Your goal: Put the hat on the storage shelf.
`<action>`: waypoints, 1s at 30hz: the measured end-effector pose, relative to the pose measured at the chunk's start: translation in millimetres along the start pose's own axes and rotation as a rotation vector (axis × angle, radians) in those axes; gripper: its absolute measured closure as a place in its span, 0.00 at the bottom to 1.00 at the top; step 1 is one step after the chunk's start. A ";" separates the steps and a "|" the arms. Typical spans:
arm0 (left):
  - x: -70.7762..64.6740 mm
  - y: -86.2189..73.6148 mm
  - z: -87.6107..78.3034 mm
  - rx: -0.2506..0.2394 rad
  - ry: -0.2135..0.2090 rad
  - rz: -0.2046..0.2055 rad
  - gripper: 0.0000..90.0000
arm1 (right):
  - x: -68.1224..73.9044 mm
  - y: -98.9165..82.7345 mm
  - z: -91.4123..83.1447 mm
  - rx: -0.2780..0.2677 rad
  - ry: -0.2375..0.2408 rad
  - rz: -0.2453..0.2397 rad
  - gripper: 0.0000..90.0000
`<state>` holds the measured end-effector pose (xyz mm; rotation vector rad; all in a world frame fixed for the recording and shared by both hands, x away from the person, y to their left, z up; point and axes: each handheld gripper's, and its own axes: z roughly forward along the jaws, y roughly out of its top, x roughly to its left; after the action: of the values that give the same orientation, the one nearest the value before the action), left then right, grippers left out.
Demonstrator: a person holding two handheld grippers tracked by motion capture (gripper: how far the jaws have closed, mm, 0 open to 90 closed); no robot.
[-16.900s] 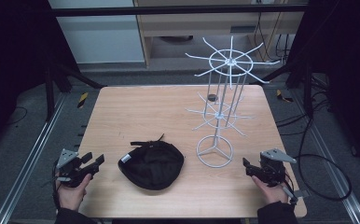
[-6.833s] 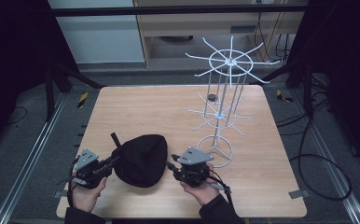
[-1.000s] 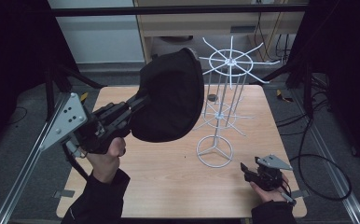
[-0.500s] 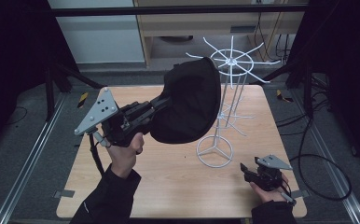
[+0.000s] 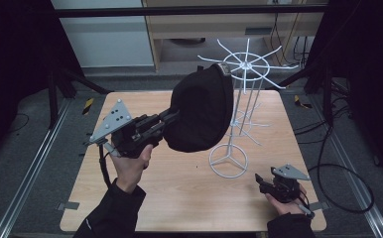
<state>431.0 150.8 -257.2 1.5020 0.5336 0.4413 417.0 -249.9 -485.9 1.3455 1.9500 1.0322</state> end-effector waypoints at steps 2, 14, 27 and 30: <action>-0.2 -2.6 3.4 0.018 0.009 0.007 0.91 | -0.2 -0.1 0.2 0.000 -0.002 -0.002 0.40; 3.1 -20.5 17.1 0.096 0.041 0.012 0.90 | 0.0 -0.3 0.8 0.003 0.000 0.000 0.40; -3.0 -24.9 9.7 0.118 0.061 0.061 0.64 | -0.6 -0.5 0.8 0.002 -0.001 -0.001 0.39; -3.9 -27.1 -1.8 0.104 0.065 0.064 0.52 | -0.9 -0.6 0.8 0.001 -0.003 0.005 0.39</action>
<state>425.4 149.1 -284.1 1.6121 0.5673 0.5202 417.6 -250.6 -486.8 1.3523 1.9465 1.0314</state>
